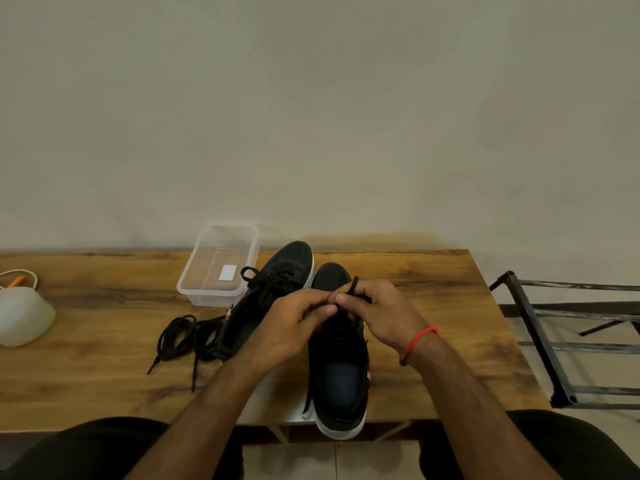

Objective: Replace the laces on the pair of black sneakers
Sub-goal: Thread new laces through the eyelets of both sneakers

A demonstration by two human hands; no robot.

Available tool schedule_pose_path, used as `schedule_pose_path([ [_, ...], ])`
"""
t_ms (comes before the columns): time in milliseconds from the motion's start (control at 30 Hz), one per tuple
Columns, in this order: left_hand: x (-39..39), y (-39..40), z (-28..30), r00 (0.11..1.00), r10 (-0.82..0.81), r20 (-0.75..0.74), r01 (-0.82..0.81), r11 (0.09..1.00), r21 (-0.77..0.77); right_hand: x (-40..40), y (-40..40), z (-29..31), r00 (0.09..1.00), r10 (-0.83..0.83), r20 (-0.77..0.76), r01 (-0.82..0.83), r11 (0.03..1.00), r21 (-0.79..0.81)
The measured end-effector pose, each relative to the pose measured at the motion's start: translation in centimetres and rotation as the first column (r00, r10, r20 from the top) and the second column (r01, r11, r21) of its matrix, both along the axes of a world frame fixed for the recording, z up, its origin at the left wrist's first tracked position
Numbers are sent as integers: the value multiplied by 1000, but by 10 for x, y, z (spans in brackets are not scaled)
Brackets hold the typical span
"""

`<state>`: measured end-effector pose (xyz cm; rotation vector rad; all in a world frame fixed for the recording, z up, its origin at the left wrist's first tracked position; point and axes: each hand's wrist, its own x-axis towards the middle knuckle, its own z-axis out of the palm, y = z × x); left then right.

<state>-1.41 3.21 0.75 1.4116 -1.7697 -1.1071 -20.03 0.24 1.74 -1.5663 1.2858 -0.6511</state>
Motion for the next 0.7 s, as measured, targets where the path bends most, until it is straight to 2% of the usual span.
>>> schedule_pose_path([
  [67,-5,-2,-3,999,-6,-39,8,999,48,-3,0,-1,1000,2,-24,-3,1000,-21],
  [133,-4,-3,-7,1000,30,-7,-29,999,37,-5,0,-2,1000,0,-26,-1,999,-36],
  [300,-3,2,-11,976,152,153,-123,975,-183,-3,2,3,998,24,-59,-30,995,-93],
  [433,-11,8,-9,933,159,324,-65,957,-281,-3,1,3,996,70,-57,-74,995,-73],
  [500,-15,12,-8,906,212,367,-85,939,-334,-4,0,2,998,62,-32,-64,996,-62],
  [567,-16,13,-9,904,266,336,-156,934,-322,-4,-1,1,998,55,-19,-56,998,-37],
  [700,-19,10,-10,944,321,75,-309,941,-137,-3,-1,-2,998,57,7,-56,998,-18],
])
